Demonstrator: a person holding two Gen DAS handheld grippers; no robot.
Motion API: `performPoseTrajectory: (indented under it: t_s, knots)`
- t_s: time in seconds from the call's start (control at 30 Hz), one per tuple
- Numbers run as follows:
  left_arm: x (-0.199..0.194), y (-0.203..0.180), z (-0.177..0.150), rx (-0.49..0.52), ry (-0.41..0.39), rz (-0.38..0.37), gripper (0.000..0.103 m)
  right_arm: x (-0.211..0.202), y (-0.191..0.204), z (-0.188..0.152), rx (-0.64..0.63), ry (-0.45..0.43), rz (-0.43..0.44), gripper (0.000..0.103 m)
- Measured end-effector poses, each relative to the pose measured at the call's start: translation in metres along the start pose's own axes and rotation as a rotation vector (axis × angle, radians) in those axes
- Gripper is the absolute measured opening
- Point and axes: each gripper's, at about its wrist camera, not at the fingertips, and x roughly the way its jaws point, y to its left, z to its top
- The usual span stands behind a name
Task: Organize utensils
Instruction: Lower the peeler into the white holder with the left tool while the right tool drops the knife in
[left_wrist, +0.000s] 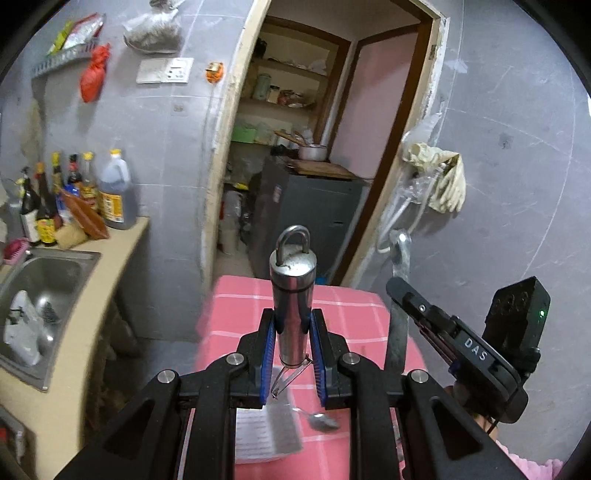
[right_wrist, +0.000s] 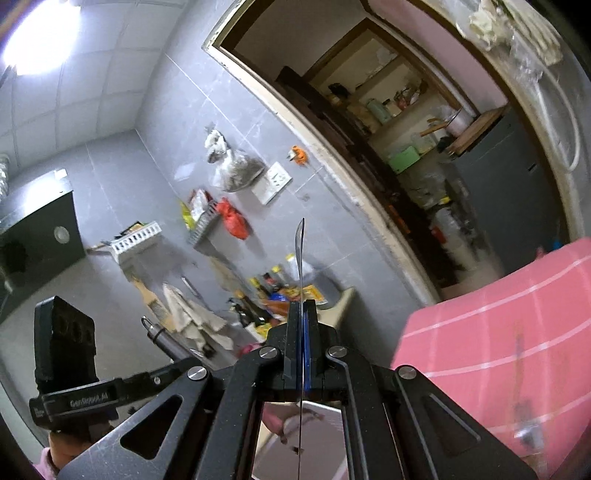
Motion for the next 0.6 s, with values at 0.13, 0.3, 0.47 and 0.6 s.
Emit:
performPoseTrajectory:
  t_s: [0.13,0.3,0.47,0.6]
  knots:
    - [0.002,0.012,-0.007,-0.006,0.033,0.007,0.017,0.018,-0.003,-0.026,0.040,0.013,0.022,0.001]
    - [0.012,0.016,-0.020,0.008,0.067,0.012,0.017,0.039,-0.012,-0.051,0.049,0.020,0.000,0.001]
    - [0.025,0.014,-0.030,0.045,0.123,0.040,0.018,0.053,-0.016,-0.070,0.015,0.047,-0.023,0.001]
    - [0.036,0.017,-0.036,0.039,0.170,0.049,0.018,0.055,-0.013,-0.078,-0.042,0.076,-0.029,0.001]
